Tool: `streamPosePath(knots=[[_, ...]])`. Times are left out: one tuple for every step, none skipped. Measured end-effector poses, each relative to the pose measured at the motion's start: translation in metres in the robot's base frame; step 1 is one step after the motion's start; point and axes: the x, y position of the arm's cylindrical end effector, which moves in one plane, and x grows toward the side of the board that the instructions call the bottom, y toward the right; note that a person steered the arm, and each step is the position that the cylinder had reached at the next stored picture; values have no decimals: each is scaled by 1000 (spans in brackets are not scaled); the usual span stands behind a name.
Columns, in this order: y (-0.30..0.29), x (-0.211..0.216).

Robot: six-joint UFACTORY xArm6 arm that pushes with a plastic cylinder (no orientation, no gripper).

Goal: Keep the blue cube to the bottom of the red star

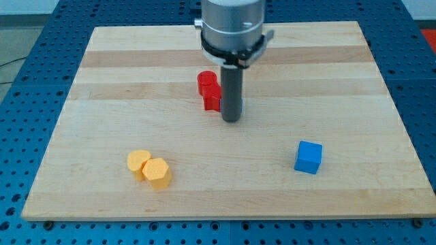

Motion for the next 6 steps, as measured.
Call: streamPosePath(knots=[[60, 5], [177, -4], [245, 76], [190, 153], [104, 149], [138, 146]])
